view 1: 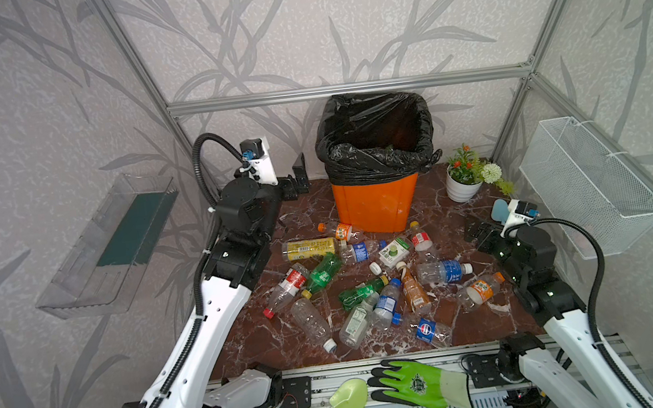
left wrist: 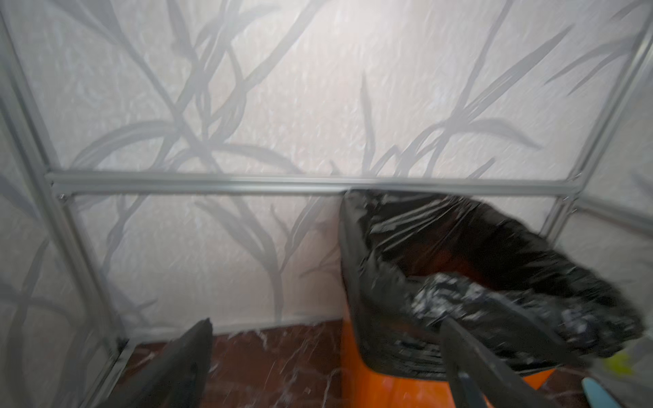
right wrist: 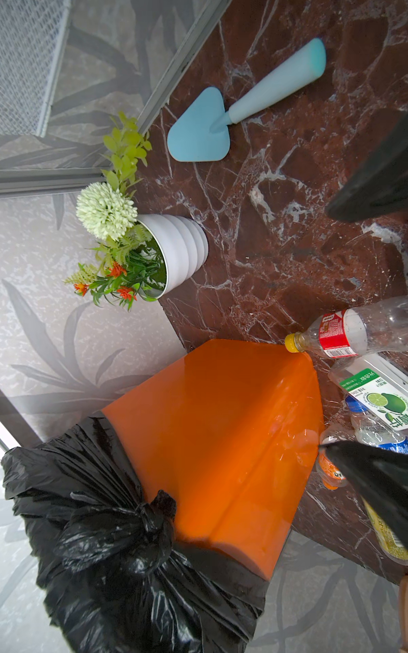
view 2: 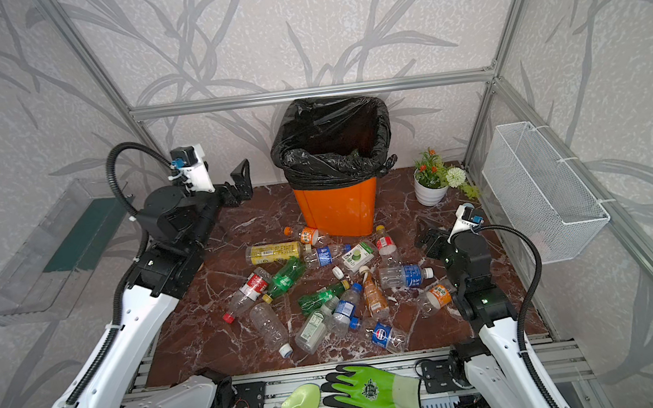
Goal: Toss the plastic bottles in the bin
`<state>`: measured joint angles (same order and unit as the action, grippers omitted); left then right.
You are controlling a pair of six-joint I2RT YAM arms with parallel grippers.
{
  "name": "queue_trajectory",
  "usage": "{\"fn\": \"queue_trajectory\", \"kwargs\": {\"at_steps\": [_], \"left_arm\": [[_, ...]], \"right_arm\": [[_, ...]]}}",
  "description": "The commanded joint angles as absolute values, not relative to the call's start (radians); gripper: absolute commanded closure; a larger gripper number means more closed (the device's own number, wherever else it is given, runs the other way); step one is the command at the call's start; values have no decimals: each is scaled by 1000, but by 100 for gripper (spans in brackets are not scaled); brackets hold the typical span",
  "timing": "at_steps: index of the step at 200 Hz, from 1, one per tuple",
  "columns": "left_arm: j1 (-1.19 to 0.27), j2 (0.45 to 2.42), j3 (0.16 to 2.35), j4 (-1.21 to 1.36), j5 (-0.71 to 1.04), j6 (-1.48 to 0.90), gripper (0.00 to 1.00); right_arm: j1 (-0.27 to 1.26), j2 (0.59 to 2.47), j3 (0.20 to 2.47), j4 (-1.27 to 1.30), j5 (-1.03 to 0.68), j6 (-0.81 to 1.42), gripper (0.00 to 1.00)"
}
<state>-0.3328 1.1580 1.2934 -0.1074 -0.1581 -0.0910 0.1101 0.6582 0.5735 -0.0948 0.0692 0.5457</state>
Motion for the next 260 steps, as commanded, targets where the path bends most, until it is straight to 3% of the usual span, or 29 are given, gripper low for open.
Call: {"fn": "queue_trajectory", "kwargs": {"at_steps": [1, 60, 97, 181, 260], "left_arm": [[-255, 1163, 1220, -328, -190, -206, 1], [-224, 1130, 1016, -424, -142, -826, 4], [-224, 1167, 967, -437, -153, -1057, 6], [-217, 1361, 976, -466, -117, -1277, 6], [-211, 1515, 1012, -468, -52, -1342, 6]], "right_arm": [[108, 667, 555, -52, 65, 567, 3], [107, 683, 531, -30, 78, 618, 3], [107, 683, 529, -38, 78, 618, 3], [103, 654, 515, -73, 108, 612, 3], [74, 652, 502, -83, 112, 603, 3]]}}
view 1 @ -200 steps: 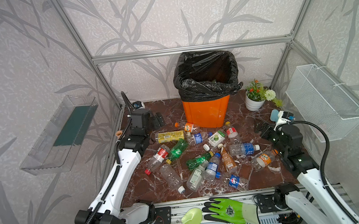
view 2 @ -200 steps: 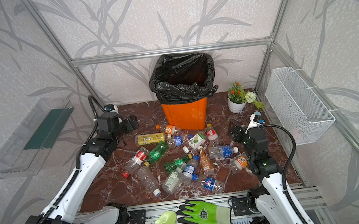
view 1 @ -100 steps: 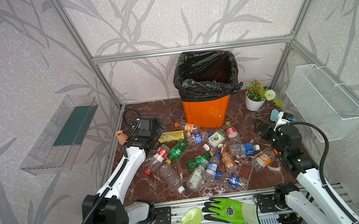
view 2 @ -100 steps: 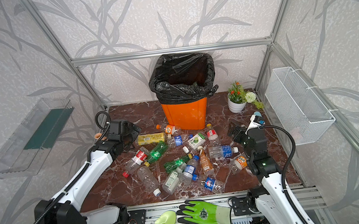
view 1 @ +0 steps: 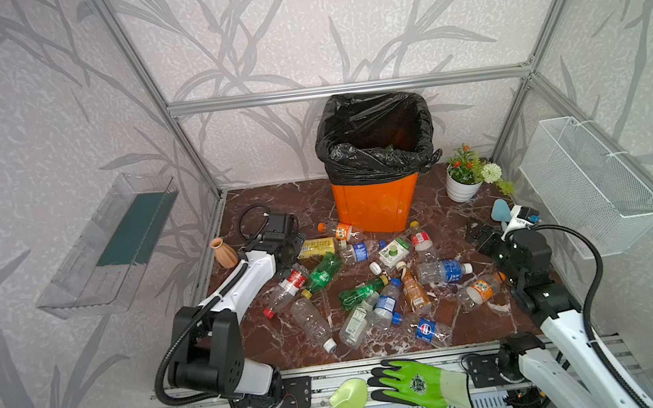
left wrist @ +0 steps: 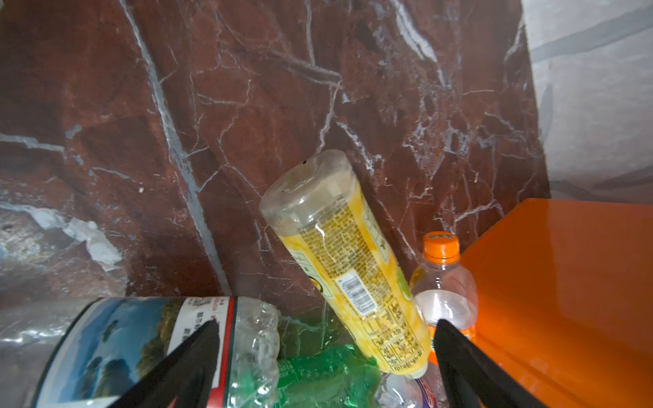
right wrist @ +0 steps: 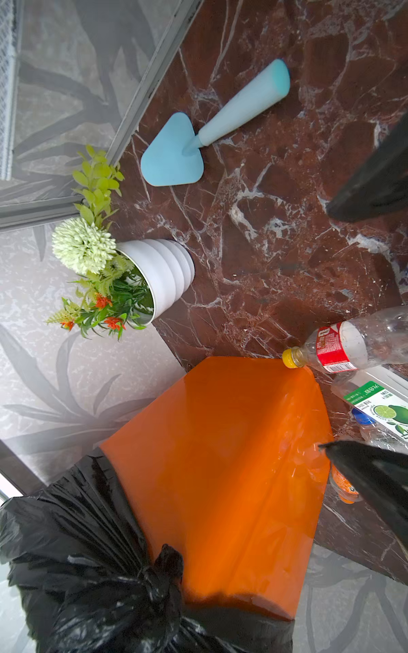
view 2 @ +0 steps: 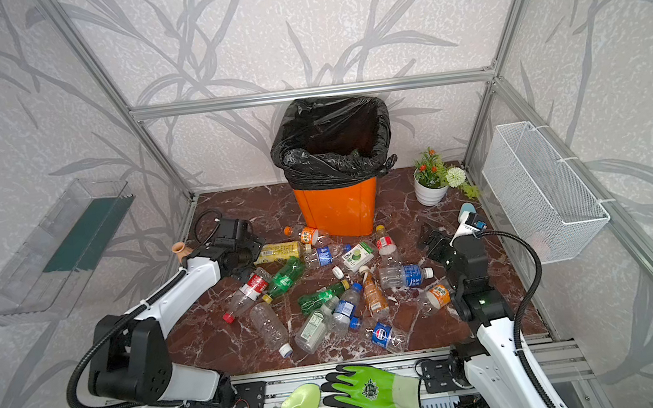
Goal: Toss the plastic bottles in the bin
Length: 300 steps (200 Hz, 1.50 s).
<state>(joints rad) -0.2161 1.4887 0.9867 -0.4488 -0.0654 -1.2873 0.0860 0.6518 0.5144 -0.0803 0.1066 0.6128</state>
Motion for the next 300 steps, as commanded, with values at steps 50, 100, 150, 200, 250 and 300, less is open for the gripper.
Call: {"fn": "queue_trajectory", "kwargs": {"at_steps": [50, 100, 150, 200, 250, 300], "left_arm": [[-197, 1588, 1058, -475, -59, -1328, 6], [-180, 1651, 1111, -494, -59, -1293, 6], [-172, 1701, 1138, -503, -43, -1266, 8], [-161, 1765, 1167, -500, 17, -1241, 12], [-157, 1802, 1186, -502, 22, -1228, 13], [-138, 1830, 1181, -474, 55, -1229, 16]], "right_arm": [[26, 654, 491, -77, 85, 605, 3], [0, 667, 480, -67, 67, 609, 3], [-11, 675, 470, -57, 61, 616, 3], [-17, 676, 465, -59, 61, 618, 3], [-23, 657, 465, -79, 67, 618, 3], [-29, 655, 460, -81, 64, 626, 3]]}}
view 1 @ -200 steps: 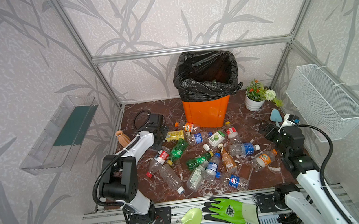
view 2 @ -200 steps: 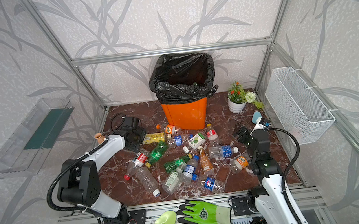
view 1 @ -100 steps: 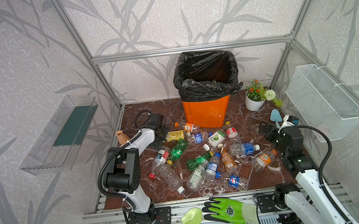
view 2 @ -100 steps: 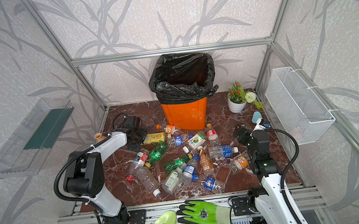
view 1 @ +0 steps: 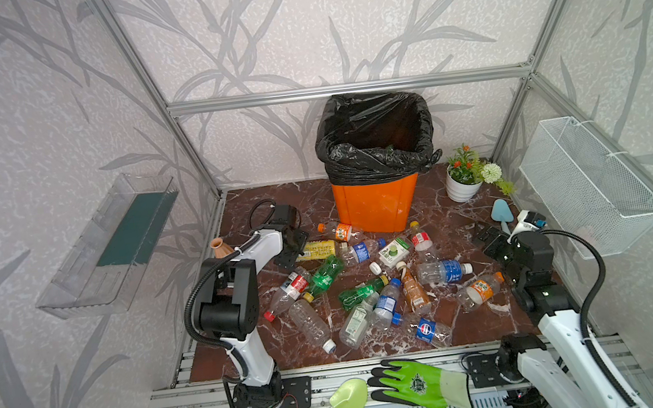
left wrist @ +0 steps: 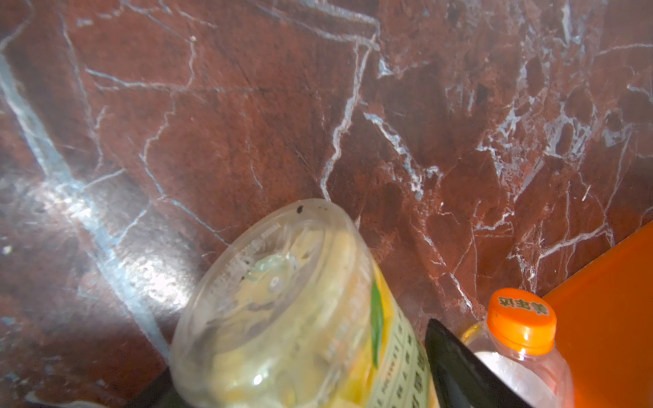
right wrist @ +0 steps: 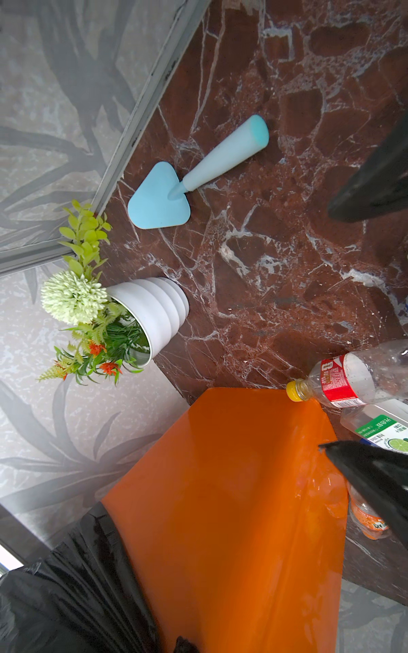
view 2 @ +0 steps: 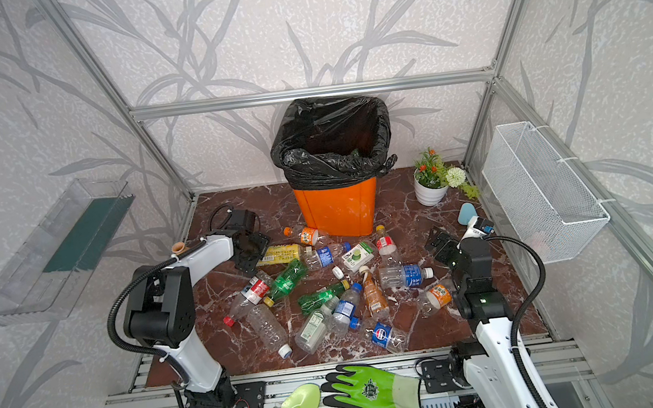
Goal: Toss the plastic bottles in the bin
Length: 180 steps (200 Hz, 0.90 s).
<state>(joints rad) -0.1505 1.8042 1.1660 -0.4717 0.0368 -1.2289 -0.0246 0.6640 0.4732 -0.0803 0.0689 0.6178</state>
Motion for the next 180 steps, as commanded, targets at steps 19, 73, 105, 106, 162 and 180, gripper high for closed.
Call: {"fn": "queue_trajectory", "kwargs": {"at_steps": [19, 73, 105, 106, 162, 180], "left_arm": [[-134, 1824, 1173, -453, 62, -1228, 18], [-116, 1769, 1149, -418, 54, -1240, 30], [-113, 1741, 1135, -408, 48, -1248, 32], [-113, 1741, 1134, -407, 48, -1249, 32], [-103, 1685, 1109, -377, 40, -1272, 35], [-101, 1663, 1105, -361, 35, -1278, 35]], "right_arm": [[-30, 654, 465, -81, 64, 626, 3], [-35, 651, 468, -86, 60, 631, 3], [-35, 646, 466, -83, 58, 631, 3], [-35, 646, 465, -83, 58, 631, 3], [-37, 634, 467, -89, 59, 632, 3], [-38, 636, 467, -87, 58, 631, 3]]}}
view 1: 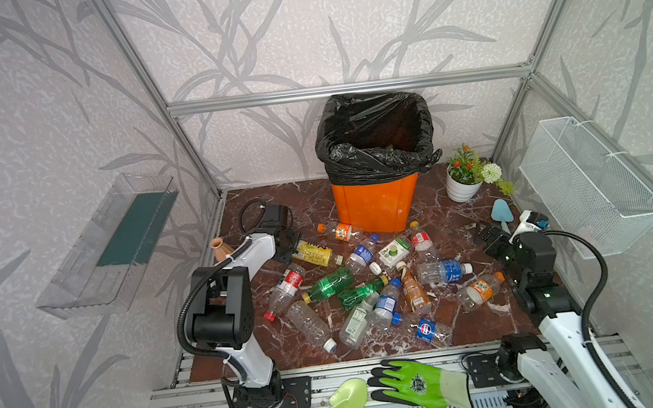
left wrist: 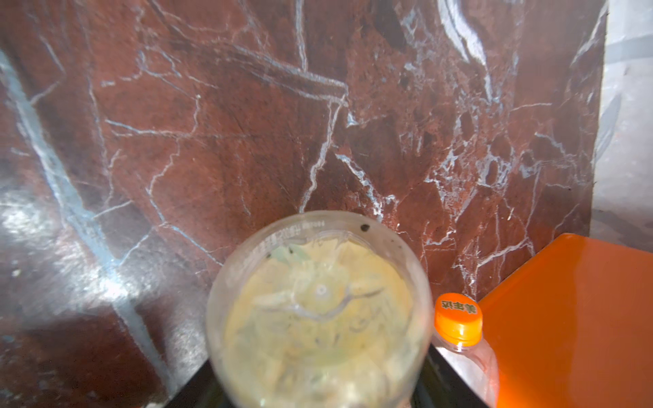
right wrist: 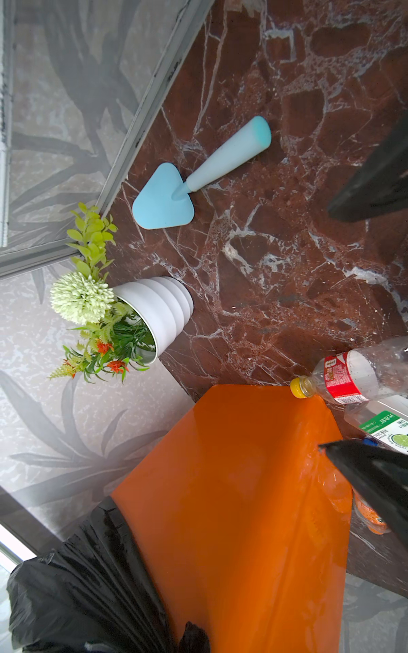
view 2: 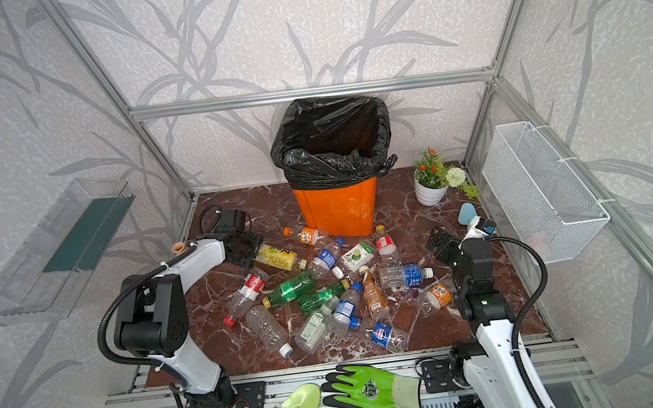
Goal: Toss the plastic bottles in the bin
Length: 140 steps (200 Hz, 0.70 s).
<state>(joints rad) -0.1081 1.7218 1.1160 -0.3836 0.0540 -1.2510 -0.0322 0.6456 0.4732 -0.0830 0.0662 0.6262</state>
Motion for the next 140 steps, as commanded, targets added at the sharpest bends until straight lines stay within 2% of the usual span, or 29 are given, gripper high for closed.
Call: {"fn": "queue_trajectory", "kwargs": {"at_steps": [1, 107, 140], "left_arm": [[-100, 1662, 1105, -361, 35, -1279, 35], [-90, 1515, 1051, -330, 32, -1265, 36], [-90, 1415, 1056, -333, -11, -1215, 38]], "right_arm": [[-38, 636, 468, -87, 58, 631, 3], [-39, 637, 466, -80, 51, 631, 3], [-40, 642, 472, -77, 51, 631, 3]]}}
